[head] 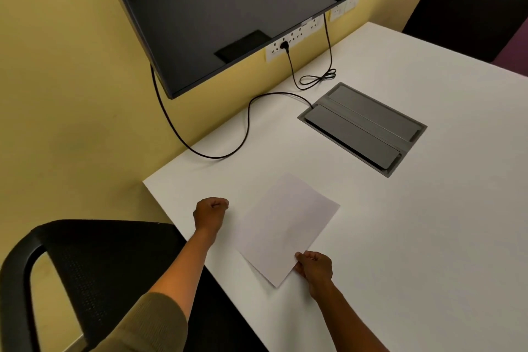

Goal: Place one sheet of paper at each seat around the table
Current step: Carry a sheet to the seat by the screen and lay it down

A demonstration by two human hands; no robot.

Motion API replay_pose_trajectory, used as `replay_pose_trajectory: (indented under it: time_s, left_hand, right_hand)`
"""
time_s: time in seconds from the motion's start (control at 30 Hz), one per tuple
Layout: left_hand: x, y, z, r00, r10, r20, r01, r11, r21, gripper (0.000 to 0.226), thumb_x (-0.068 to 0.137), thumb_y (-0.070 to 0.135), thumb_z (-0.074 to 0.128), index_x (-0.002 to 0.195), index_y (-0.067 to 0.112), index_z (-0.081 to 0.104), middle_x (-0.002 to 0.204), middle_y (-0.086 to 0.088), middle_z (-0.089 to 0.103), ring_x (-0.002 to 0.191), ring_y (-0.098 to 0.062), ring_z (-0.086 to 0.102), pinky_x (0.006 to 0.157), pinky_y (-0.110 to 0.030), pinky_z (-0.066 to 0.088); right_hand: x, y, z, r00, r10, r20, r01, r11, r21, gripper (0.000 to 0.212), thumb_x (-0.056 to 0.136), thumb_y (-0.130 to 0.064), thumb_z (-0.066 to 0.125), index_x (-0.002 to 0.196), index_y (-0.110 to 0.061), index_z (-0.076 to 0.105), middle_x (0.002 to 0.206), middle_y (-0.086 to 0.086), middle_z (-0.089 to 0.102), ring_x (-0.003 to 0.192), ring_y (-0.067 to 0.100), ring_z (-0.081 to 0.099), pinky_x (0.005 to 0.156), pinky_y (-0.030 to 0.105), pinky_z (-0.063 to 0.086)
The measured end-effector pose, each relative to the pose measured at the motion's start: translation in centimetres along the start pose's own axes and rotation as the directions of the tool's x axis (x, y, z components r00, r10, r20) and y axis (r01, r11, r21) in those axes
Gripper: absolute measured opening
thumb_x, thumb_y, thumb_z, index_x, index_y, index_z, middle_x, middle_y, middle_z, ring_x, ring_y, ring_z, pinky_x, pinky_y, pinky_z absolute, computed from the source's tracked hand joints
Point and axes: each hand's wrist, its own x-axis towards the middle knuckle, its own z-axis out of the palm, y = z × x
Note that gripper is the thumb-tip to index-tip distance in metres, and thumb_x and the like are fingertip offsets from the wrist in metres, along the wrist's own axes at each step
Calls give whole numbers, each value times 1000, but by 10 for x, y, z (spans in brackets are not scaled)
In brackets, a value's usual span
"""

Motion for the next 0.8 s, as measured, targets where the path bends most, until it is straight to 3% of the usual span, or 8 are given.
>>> replay_pose_trajectory:
  time_s: [0.1,0.23,0.33,0.43,0.67,0.8]
  left_hand:
    - [-1,-6,-13,999,-22,-37,21,1000,-16,14,88,6,60,84,14,71,96,-10,72,82,-22,64,74,-30,50]
    - [-5,-15,-17,997,-47,-57,44,998,-51,11,89,8,61,86,13,70,94,-10,72,80,-21,64,76,-32,51]
    - [-10,-18,-18,996,-56,-62,52,997,-56,10,90,9,61,86,14,70,92,-9,72,82,-22,64,77,-32,52]
    - [-13,-17,-20,996,-51,-71,47,998,-48,10,90,11,61,86,14,70,90,-8,72,82,-21,64,78,-33,53]
    - [-16,-12,-28,996,-24,-82,22,999,-29,10,90,14,62,93,10,71,91,-8,72,82,-21,64,77,-32,52]
    - [-15,-11,-32,996,-17,-83,15,1000,-27,9,90,14,62,91,11,71,91,-8,72,83,-21,64,79,-33,52]
  right_hand:
    - [-5,0,11,999,23,-27,-22,1000,11,10,80,-6,77,82,-2,69,80,14,71,59,19,66,47,15,48]
    - [-9,0,20,999,44,-19,-43,998,34,11,80,-2,76,86,1,67,86,18,68,63,22,64,40,12,45]
    - [-10,2,26,998,58,-13,-58,997,48,11,81,-1,75,86,1,66,89,19,68,68,25,65,44,14,47]
    - [-9,6,30,998,60,-13,-59,997,59,11,81,-1,75,83,-1,65,87,17,66,61,20,63,45,14,48]
    - [-6,12,34,997,71,-35,-66,991,116,19,80,-1,76,96,8,69,94,21,70,60,20,65,53,20,51]
    - [-6,12,34,996,78,-53,-71,989,129,16,80,-1,76,93,4,69,94,19,71,60,19,65,49,18,50]
